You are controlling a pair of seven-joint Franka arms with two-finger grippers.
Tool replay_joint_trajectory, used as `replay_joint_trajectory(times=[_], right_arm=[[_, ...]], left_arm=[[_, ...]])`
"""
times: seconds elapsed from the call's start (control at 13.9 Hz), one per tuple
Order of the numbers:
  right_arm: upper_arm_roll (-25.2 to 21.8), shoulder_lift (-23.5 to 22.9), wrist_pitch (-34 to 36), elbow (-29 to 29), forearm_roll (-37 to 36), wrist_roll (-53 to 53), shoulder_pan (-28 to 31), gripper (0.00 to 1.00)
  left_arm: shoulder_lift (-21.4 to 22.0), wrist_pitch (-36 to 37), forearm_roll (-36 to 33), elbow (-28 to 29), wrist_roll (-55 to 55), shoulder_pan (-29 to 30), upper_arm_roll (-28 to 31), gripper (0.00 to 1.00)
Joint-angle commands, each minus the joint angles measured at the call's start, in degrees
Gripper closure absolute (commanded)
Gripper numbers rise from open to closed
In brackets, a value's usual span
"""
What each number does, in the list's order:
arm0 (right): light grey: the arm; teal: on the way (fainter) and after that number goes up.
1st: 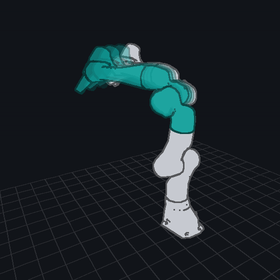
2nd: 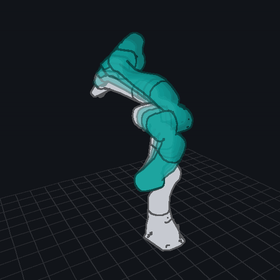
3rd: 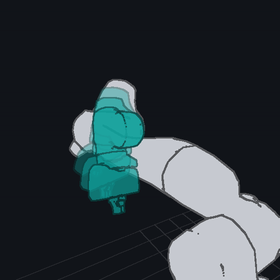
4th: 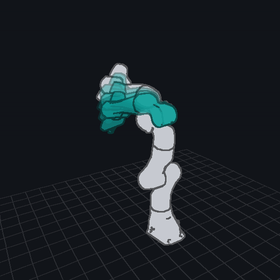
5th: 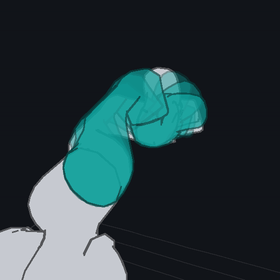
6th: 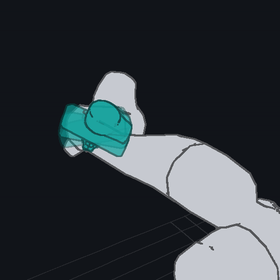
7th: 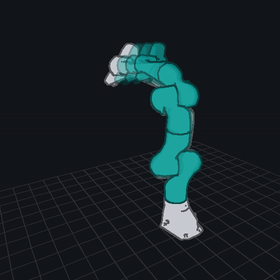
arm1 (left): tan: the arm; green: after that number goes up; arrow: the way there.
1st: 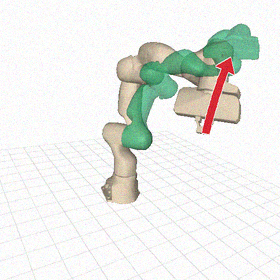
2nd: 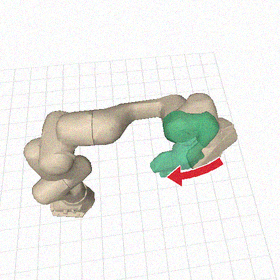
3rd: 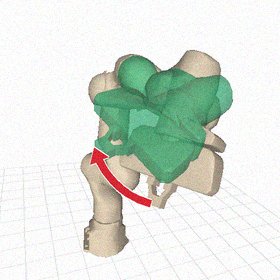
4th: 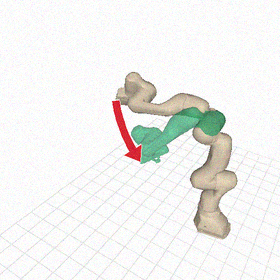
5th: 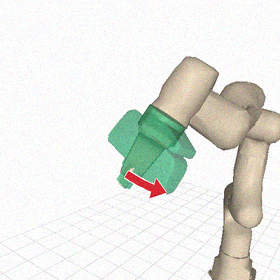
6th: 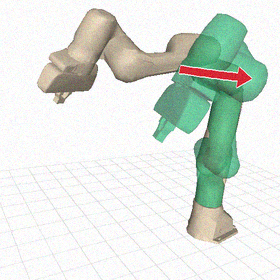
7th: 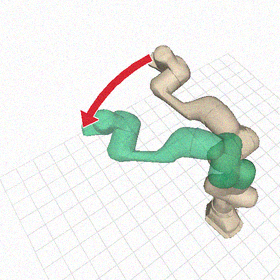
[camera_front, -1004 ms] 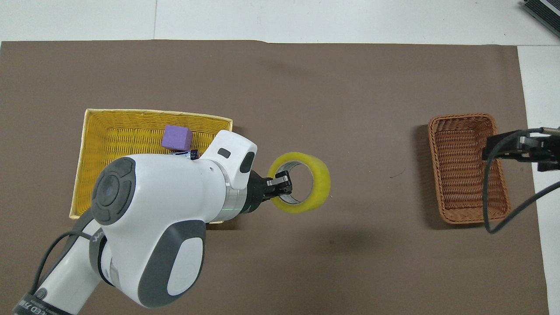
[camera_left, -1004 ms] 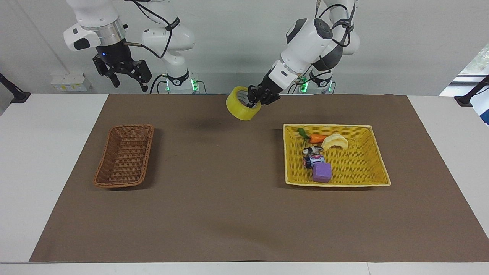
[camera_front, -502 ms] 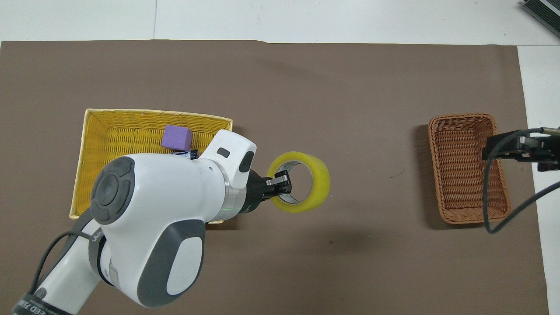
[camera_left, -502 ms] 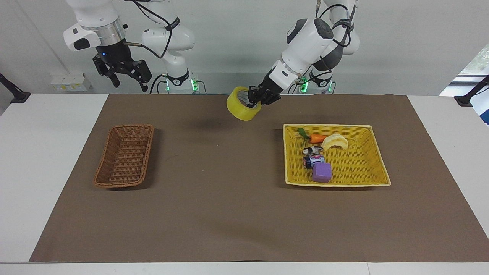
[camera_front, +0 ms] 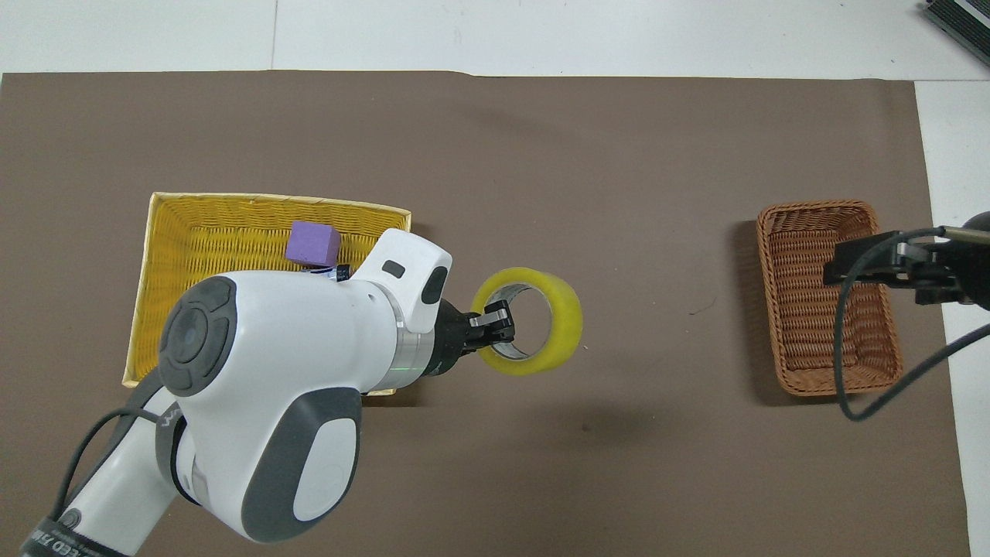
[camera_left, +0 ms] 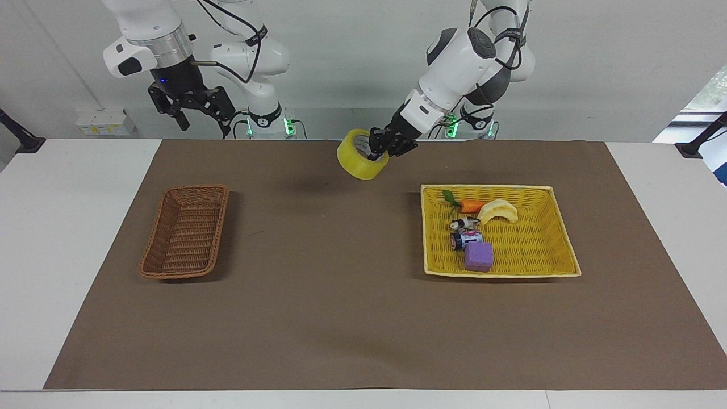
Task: Move tape to another basket
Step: 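Reach the right gripper to the tape roll held by the left gripper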
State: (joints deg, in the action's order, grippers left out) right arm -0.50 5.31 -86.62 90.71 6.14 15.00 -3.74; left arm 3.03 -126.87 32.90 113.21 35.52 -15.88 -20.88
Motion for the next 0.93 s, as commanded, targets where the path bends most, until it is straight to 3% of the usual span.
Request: replay_joint_trajectory(times=[0.0,0.36,0.5,0.86], right_arm=[[0.1,1.3,-1.3,1.7,9.3,-1.1,0.1,0.00],[0.5,0.2,-12.8,6.5,11.9,-1.6,-11.5,0.00],[0.6,-1.8,-15.5,7.6,12.0,-3.4,-13.8,0.00],[0.6,-5.6,-25.5,14.8,23.1,-16.7,-16.5,0.00]], left_arm=[[1.8,0.6,1.2,1.0,0.7,-0.6,0.7,1.00],[1.8,0.7,1.2,1.0,0.7,-0.8,0.7,1.00],[1.8,0.7,1.2,1.0,0.7,-0.9,0.6,1.00],[1.9,1.4,1.2,1.0,0.7,-1.0,0.6,1.00]])
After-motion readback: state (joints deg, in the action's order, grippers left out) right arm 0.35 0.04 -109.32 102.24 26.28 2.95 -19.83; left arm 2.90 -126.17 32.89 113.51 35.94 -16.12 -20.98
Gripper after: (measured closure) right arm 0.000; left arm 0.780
